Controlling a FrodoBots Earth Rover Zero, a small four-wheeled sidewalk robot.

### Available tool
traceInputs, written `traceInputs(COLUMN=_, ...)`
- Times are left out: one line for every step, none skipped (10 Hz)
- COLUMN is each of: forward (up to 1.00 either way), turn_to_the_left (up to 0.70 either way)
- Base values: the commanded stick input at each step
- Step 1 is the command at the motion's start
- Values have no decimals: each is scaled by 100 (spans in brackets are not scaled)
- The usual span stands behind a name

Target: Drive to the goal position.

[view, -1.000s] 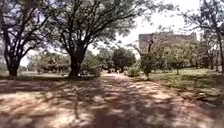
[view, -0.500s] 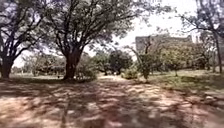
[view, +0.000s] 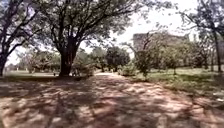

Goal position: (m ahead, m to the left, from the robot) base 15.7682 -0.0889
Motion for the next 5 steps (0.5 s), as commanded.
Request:
traceInputs(forward=70, turn_to_the_left=0)
traceInputs(forward=70, turn_to_the_left=0)
traceInputs(forward=70, turn_to_the_left=0)
traceInputs(forward=70, turn_to_the_left=0)
traceInputs(forward=70, turn_to_the_left=0)
